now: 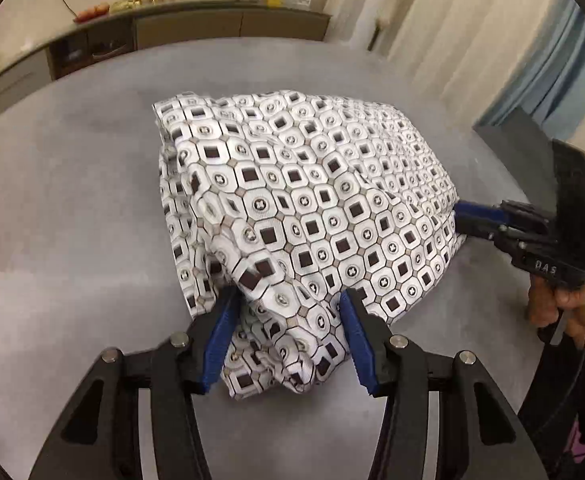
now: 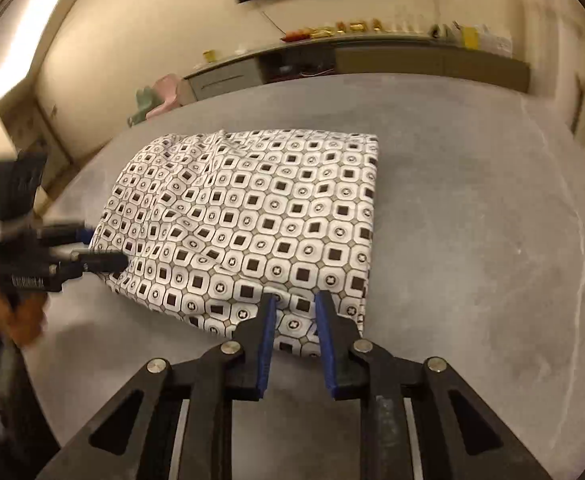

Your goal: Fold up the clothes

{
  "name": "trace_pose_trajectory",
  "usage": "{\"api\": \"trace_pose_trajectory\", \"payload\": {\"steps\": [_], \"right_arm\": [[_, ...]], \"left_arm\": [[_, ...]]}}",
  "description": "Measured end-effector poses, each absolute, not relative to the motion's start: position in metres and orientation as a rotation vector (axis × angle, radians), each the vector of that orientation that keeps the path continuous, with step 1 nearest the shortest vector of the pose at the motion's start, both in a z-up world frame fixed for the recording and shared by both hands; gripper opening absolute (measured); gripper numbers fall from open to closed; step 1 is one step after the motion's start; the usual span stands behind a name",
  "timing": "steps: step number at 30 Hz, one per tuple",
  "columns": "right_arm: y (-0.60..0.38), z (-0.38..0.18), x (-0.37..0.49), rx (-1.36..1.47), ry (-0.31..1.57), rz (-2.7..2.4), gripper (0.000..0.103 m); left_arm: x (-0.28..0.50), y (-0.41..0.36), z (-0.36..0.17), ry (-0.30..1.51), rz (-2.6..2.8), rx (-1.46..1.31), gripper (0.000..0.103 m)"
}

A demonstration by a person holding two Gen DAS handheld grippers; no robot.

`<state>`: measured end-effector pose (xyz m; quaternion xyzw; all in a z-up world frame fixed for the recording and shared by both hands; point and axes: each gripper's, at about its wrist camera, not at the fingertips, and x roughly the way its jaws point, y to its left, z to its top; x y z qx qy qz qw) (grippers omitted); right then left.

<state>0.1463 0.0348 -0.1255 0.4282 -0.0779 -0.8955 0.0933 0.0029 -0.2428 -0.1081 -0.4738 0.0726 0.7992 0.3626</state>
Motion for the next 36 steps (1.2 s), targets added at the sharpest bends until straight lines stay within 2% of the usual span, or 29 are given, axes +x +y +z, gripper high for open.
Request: {"api": "trace_pose_trajectory", "payload": {"steps": [5, 8, 11, 13, 15, 18, 21, 26, 28, 32, 36], "right_arm": [[0.034, -0.120, 0.136, 1.314, -0.244, -2.697, 0.017], [0.023, -0.109, 0.133, 1.224, -0.219, -2.723, 0.017], [0.005, -0.131, 0.109, 1.317, -0.100, -2.659, 0.018], [0.005, -0.139, 0.092, 1.322, -0.108, -2.662, 0.017], [0.008, -0.137, 0.068, 1.384, -0.153, -2.666, 0.017], [-0.007, -0.136, 0.029, 1.434, -0.009, -2.701, 0.017], [-0.002, -0.134, -0.007, 1.445, -0.012, -2.703, 0.018], [0.028, -0.118, -0.004, 1.358, -0.186, -2.775, 0.023], [0.035, -0.111, 0.019, 1.275, -0.268, -2.796, 0.037], [0.049, -0.118, 0.072, 1.230, -0.410, -2.770, 0.038], [0.052, -0.137, 0.107, 1.330, -0.615, -2.754, 0.038]], "left_arm": [[0.001, -0.240, -0.111, 0.185, 2.057, -1.217, 0.053], [0.003, -0.237, -0.113, 0.184, 2.060, -1.204, 0.053], [0.007, -0.232, -0.115, 0.188, 2.067, -1.192, 0.053], [0.004, -0.228, -0.114, 0.211, 2.070, -1.195, 0.053], [-0.006, -0.225, -0.113, 0.214, 2.079, -1.210, 0.054], [-0.033, -0.215, -0.111, 0.202, 2.123, -1.230, 0.054], [-0.062, -0.208, -0.110, 0.145, 2.174, -1.254, 0.054], [-0.073, -0.210, -0.091, 0.045, 2.225, -1.254, 0.053], [-0.056, -0.214, -0.077, 0.032, 2.229, -1.201, 0.053], [-0.021, -0.229, -0.064, -0.014, 2.218, -1.160, 0.056], [0.006, -0.231, -0.064, 0.044, 2.299, -1.164, 0.061]]}}
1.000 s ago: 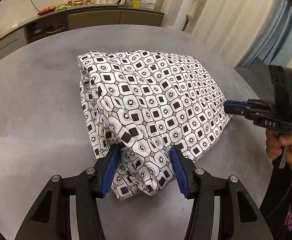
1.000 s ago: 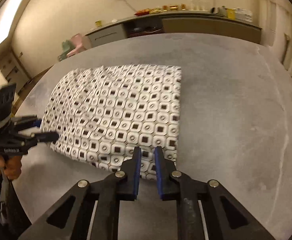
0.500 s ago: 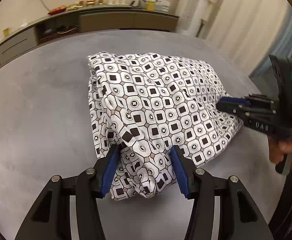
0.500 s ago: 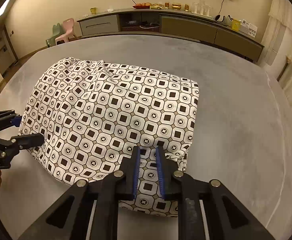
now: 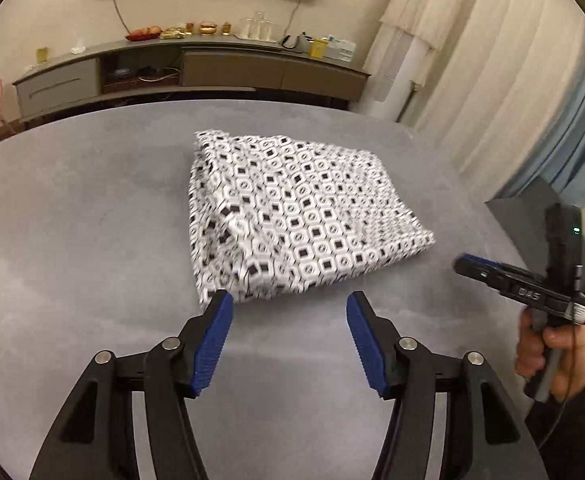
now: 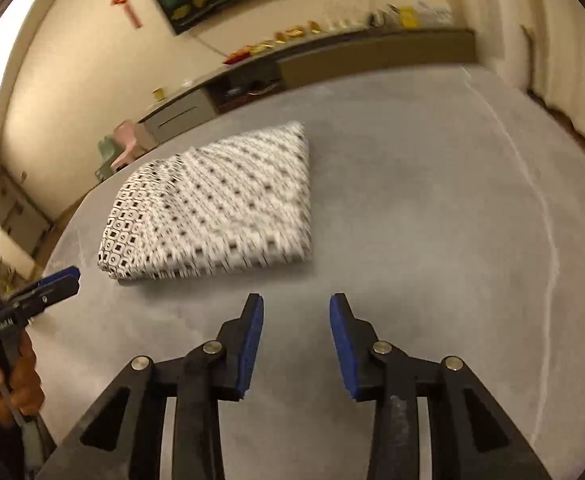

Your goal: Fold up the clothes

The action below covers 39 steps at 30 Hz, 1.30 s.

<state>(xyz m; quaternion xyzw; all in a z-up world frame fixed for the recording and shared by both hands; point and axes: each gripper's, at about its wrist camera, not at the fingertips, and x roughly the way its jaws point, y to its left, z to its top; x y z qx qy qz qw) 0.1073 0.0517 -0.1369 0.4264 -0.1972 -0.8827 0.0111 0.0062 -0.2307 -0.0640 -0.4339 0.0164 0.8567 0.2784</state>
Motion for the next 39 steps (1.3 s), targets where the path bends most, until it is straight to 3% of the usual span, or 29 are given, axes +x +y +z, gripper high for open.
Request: {"api": "trace_pose_trajectory", "payload": {"steps": [3, 7, 15, 31, 32, 33, 34, 39], "right_arm": [[0.023, -0.136, 0.122, 1.334, -0.485, -2.748, 0.038], [-0.016, -0.144, 0.130, 1.349, -0.209, -2.782, 0.038], [-0.023, -0.142, 0.147, 1.367, -0.060, -2.832, 0.038], [-0.019, -0.134, 0.164, 1.309, -0.258, -2.749, 0.039], [-0.020, -0.132, 0.166, 1.289, -0.254, -2.758, 0.043], [-0.021, -0.130, 0.168, 1.269, -0.250, -2.768, 0.057], [-0.023, -0.128, 0.169, 1.256, -0.225, -2.782, 0.063], [-0.031, -0.127, 0.173, 1.265, -0.122, -2.821, 0.063]], "left_arm": [[0.025, -0.223, -0.065, 0.073, 2.398, -1.185, 0.072], [0.046, -0.214, -0.058, 0.080, 2.489, -1.175, 0.076], [0.088, -0.213, -0.050, 0.120, 2.561, -1.135, 0.080], [0.110, -0.217, -0.047, 0.136, 2.522, -1.157, 0.080], [0.110, -0.216, -0.047, 0.142, 2.518, -1.158, 0.080], [0.110, -0.216, -0.048, 0.143, 2.512, -1.162, 0.080], [0.110, -0.216, -0.049, 0.140, 2.507, -1.166, 0.080], [0.110, -0.215, -0.054, 0.154, 2.498, -1.170, 0.080]]}}
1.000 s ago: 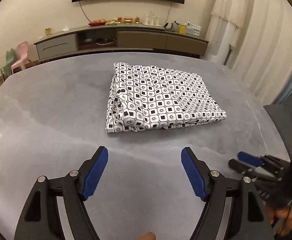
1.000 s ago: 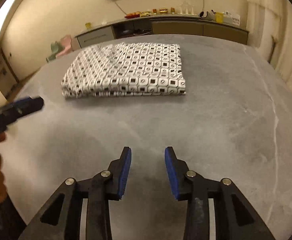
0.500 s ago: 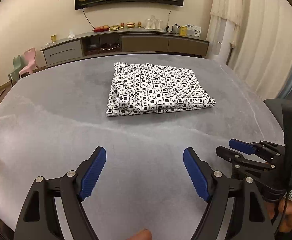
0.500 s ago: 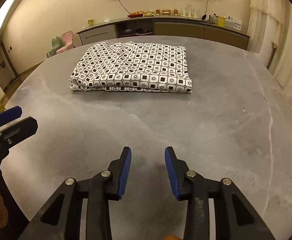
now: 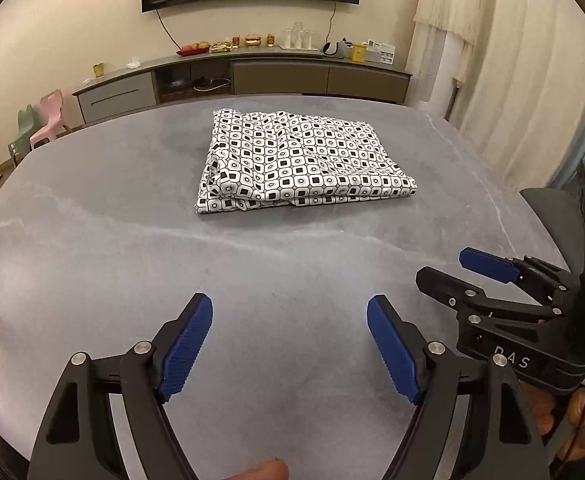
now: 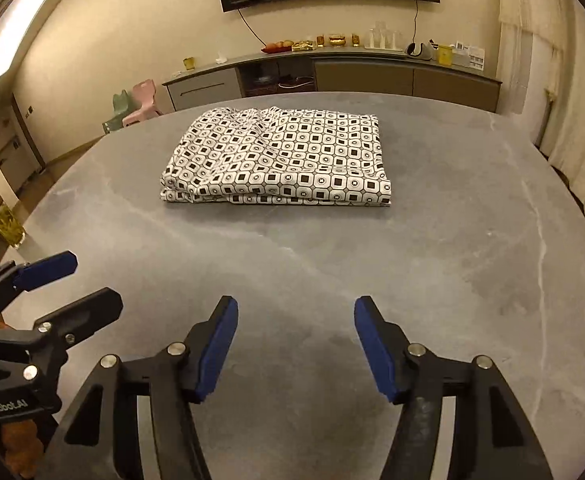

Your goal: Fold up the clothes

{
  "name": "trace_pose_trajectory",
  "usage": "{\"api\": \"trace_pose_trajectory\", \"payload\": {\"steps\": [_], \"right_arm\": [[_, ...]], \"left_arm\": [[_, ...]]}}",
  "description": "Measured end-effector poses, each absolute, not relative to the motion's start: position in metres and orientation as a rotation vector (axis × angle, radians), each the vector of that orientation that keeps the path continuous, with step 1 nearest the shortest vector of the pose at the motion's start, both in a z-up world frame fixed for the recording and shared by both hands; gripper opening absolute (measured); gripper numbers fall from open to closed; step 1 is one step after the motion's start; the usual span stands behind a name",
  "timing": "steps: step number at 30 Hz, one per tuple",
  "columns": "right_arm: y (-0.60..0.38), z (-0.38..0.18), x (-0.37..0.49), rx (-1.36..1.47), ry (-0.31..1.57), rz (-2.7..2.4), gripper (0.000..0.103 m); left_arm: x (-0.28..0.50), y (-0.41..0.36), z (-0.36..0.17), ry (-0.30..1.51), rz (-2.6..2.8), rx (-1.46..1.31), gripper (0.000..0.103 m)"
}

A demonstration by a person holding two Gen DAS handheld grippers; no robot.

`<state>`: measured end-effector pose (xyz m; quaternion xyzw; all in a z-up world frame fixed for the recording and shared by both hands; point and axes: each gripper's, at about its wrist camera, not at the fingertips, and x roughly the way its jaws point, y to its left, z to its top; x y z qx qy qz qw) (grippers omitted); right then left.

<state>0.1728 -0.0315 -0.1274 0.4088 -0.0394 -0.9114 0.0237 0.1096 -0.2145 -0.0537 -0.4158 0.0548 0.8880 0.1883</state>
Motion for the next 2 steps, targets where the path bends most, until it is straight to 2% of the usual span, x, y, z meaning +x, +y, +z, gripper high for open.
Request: {"api": "trace_pose_trajectory", "payload": {"steps": [2], "right_arm": [[-0.0326, -0.1296, 0.1725, 1.288, -0.107, -2.822, 0.063]], "left_arm": [[0.1088, -0.2146, -0.0557, 0.159, 2.497, -1.179, 0.080]]}}
